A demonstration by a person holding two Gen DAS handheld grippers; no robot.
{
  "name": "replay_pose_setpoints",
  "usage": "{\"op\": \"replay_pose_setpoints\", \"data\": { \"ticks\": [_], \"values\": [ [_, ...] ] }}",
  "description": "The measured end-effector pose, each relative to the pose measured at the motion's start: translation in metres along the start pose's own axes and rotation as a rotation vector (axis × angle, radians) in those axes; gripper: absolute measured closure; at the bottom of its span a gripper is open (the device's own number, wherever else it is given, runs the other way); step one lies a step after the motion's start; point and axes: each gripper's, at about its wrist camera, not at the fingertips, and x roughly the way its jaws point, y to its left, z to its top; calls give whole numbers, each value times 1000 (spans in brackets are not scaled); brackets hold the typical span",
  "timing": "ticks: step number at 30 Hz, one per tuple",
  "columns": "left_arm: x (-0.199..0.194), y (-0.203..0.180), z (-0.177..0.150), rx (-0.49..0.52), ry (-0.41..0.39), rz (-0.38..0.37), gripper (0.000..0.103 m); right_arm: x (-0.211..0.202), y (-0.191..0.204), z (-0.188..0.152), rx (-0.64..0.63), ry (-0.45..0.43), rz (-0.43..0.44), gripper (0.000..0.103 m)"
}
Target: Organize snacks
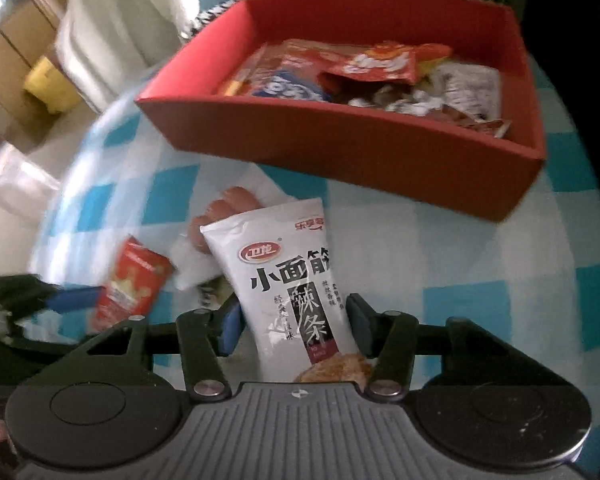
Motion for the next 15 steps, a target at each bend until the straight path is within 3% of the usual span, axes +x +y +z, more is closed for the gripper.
{"op": "replay_pose_setpoints", "data": {
  "ticks": [15],
  "values": [
    [-17,5,3,-15,-58,-5,63,-42,7,-11,50,-114,-24,44]
  ]
}}
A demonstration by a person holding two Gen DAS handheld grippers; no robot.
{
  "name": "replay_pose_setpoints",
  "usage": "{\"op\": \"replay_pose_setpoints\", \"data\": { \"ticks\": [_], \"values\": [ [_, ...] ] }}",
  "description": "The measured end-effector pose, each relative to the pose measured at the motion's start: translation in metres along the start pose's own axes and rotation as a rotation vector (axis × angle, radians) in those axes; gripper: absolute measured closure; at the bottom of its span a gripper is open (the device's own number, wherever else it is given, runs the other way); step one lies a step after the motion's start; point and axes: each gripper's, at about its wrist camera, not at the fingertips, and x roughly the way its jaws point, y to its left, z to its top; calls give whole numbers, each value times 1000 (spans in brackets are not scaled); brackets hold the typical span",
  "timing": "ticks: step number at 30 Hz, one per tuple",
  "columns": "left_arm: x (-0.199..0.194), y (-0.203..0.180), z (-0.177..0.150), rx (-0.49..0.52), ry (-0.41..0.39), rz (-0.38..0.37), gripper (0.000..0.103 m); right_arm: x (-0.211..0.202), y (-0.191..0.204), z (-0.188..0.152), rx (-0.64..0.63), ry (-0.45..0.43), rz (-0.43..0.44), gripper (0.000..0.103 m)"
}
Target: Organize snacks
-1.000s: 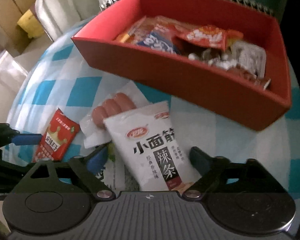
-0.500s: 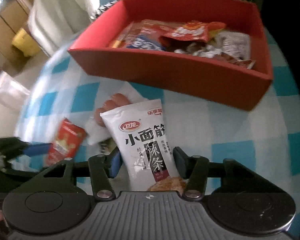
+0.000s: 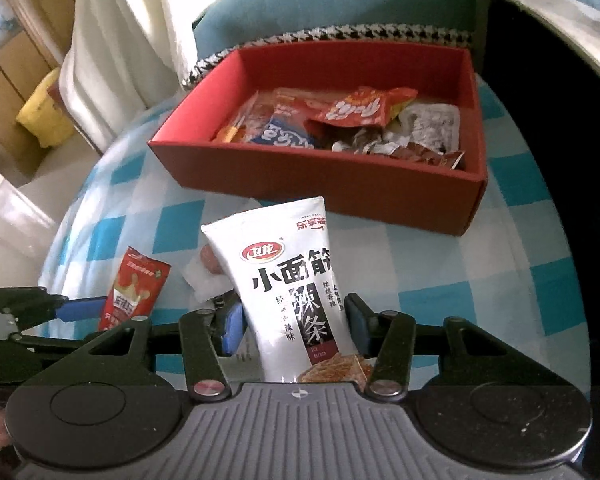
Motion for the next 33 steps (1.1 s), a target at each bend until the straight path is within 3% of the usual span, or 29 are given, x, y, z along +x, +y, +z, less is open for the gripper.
{"op": "replay_pose_setpoints", "data": {
  "ticks": [8,11,13,15,18,20,22,25,27,33],
  "values": [
    [18,0,-1,1,64,37,60,12,-2,-1,-9,40,-12,44],
    [21,1,-1,-10,72,45,51,18,-4,-1,-9,62,-21,44],
    [24,0,-1,-9,73,53,31,23,-4,-3,-13,78,-22,43],
    [28,0,-2,-6,71,80,22,27,-3,-5,-21,92,-31,43],
    [28,1,-4,-12,62,65,25,31,-3,-7,-31,105,-45,40],
    [26,-1,-5,-5,51,58,35,31,-2,-7,-34,103,-48,38],
    [21,-5,-5,14,38,52,57,32,-2,-8,-36,102,-51,36],
    [18,-8,-5,21,38,44,61,32,-5,-10,-13,96,-33,41],
    [15,-8,-5,14,39,31,63,28,-5,-9,-7,85,-32,51],
    [-1,-6,2,-3,-31,8,63,8,-13,-3,29,17,-18,54]
  ]
}}
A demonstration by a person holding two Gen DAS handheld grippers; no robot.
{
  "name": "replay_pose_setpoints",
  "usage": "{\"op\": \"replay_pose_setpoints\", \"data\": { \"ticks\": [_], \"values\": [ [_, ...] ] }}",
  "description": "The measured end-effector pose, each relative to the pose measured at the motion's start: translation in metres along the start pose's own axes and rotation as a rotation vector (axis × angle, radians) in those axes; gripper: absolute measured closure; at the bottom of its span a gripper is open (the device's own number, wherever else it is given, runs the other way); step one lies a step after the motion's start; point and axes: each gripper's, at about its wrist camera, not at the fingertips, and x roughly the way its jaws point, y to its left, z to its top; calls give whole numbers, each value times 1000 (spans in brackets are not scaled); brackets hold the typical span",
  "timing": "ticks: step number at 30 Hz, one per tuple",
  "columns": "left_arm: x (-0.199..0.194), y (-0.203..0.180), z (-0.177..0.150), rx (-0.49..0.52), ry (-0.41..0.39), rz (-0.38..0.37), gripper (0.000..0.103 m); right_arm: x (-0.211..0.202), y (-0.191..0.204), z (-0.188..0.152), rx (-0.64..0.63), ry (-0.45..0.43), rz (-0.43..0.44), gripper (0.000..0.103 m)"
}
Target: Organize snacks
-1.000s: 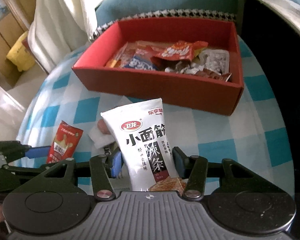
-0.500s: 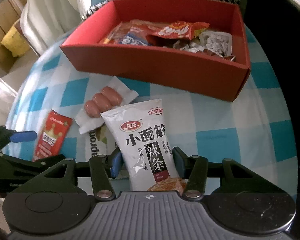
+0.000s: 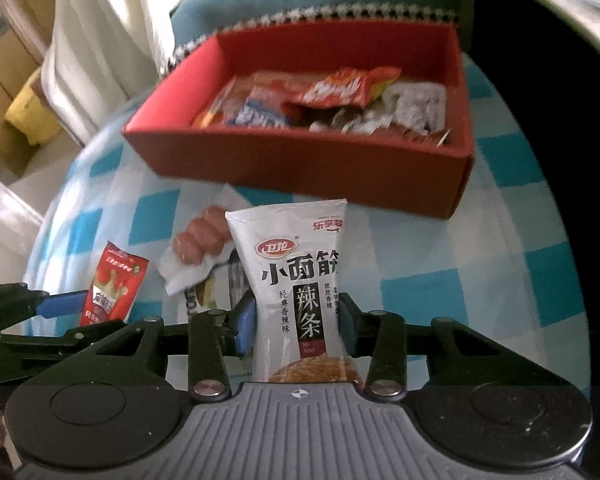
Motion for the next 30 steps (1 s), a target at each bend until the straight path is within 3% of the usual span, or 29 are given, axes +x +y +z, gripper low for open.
{"op": "replay_pose_setpoints", "data": {
  "ticks": [18,30],
  "values": [
    [-35,5,45,-39,-211,-32,63,-33,-6,34,44,-141,50,54],
    [-32,-9,76,-6,-266,-46,63,-34,-13,52,71,-181,50,54]
  ]
}}
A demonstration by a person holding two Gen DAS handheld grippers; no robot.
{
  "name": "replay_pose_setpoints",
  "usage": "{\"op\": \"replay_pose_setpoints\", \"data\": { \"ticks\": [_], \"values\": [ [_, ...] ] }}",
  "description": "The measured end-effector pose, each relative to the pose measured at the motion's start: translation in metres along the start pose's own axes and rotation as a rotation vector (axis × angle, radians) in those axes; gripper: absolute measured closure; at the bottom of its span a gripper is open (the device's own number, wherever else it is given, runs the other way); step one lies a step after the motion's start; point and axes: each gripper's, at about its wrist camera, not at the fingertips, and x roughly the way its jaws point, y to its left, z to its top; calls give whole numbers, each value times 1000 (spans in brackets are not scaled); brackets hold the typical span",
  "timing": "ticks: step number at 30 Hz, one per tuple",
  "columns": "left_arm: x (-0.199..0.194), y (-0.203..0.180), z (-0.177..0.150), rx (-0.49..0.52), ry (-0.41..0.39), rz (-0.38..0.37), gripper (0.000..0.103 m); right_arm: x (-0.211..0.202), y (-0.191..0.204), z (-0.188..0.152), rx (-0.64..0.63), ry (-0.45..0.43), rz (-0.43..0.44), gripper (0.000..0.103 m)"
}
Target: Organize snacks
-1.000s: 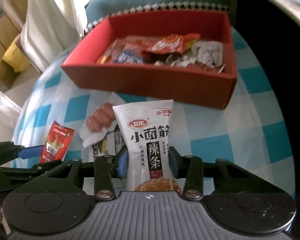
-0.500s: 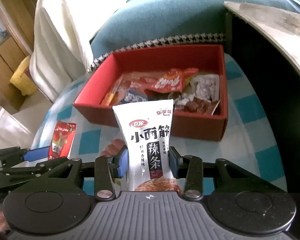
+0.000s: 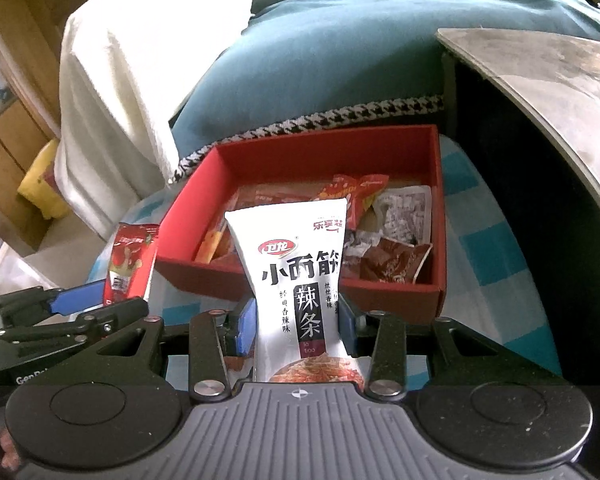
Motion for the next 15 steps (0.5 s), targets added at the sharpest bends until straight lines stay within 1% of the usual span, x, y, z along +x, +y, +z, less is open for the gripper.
{"op": "replay_pose_setpoints", "data": {
  "ticks": [15],
  "values": [
    [8,-4,11,20,-13,12,63,9,7,8,-9,4,3,54]
  ]
}}
